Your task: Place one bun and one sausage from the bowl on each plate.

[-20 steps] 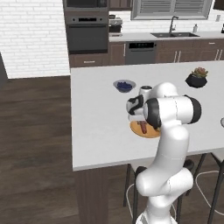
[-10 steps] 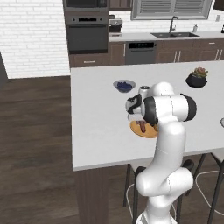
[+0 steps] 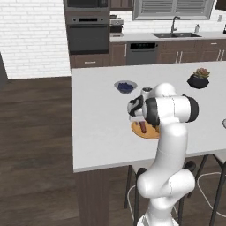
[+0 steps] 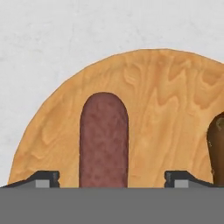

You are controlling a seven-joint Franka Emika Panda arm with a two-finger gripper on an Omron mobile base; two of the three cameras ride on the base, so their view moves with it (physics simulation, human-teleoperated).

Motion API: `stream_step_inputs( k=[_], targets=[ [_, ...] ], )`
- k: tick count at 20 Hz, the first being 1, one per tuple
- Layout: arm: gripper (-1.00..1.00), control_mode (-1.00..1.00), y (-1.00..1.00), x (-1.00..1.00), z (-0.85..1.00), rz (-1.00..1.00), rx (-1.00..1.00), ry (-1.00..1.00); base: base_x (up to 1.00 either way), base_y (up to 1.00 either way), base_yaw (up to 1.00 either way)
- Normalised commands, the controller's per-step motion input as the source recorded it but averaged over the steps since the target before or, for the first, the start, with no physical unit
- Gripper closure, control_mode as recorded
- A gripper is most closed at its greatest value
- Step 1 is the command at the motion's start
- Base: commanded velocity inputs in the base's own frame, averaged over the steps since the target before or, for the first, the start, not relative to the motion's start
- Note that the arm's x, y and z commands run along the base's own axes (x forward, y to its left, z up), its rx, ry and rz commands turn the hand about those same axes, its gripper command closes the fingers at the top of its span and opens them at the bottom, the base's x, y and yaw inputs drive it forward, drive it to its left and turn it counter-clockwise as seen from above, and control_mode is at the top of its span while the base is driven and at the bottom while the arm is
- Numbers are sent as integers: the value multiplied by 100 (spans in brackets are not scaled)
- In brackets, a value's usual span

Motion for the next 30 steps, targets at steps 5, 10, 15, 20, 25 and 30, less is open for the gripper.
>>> stream_step_inputs(
  k=[5,10,15,20,25,30],
  targets=[
    [-100,-100,0,-42,38,0,0,0,0,0,0],
    [-100,-100,0,-52,86,0,0,1,0,0,0],
    [-100,-100,-6,-89,66,0,0,2,0,0,0],
    [-100,-100,-19,-97,59,0,2,4,0,0,0],
    [-100,-100,-29,-100,46,0,4,2,0,0,0],
    [-100,-100,-33,-100,53,0,5,3,0,0,0]
  ],
)
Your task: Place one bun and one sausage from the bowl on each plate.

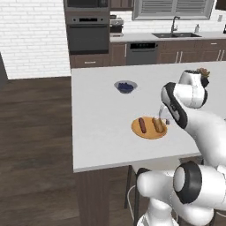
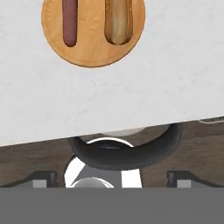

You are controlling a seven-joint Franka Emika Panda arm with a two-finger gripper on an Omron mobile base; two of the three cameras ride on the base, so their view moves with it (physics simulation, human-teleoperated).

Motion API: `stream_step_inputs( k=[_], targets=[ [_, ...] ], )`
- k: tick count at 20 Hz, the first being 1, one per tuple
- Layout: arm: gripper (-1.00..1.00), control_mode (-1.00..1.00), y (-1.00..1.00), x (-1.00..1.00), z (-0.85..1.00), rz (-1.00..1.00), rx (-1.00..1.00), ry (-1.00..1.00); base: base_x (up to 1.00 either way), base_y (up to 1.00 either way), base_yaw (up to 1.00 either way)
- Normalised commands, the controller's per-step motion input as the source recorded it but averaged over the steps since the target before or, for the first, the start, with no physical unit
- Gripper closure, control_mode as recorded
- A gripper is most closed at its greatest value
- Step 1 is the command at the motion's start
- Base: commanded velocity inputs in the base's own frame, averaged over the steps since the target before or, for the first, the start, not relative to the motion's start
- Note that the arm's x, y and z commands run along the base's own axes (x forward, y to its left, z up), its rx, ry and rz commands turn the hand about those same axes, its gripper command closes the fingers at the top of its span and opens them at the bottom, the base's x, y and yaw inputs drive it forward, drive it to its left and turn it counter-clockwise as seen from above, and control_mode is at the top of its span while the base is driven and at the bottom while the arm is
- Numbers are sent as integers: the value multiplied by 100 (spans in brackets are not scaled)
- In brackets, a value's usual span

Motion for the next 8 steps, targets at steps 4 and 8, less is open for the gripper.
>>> stream_step_inputs(
  k=[4,8],
  targets=[
    [-100,-100,1,-95,61,0,0,1,0,0,0],
    [-100,-100,50,-72,50,0,-4,0,0,0,0]
  ],
)
